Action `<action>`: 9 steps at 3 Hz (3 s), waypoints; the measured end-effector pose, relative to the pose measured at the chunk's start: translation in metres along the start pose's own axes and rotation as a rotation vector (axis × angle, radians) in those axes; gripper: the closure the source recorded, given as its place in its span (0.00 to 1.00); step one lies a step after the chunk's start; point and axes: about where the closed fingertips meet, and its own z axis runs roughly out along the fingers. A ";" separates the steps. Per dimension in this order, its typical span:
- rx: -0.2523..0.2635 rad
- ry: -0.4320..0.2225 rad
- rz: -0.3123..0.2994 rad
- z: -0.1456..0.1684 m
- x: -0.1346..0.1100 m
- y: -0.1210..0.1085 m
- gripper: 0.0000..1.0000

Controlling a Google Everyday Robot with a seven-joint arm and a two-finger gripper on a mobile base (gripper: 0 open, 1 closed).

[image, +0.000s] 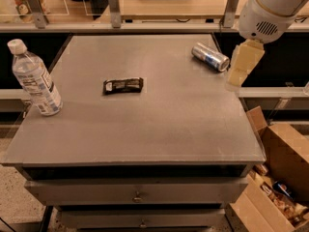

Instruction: Place redbull can upright

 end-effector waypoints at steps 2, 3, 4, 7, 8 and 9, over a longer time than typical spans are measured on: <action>0.056 0.010 0.154 0.045 -0.014 -0.083 0.00; 0.059 -0.021 0.219 0.075 -0.022 -0.114 0.00; 0.062 -0.056 0.277 0.103 -0.028 -0.134 0.00; 0.043 -0.141 0.384 0.159 -0.040 -0.150 0.00; 0.027 -0.152 0.407 0.172 -0.044 -0.151 0.00; 0.001 -0.176 0.442 0.185 -0.048 -0.151 0.00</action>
Offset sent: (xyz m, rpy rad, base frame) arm 0.1535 -0.0170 -0.0236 0.0660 -0.0386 -0.2683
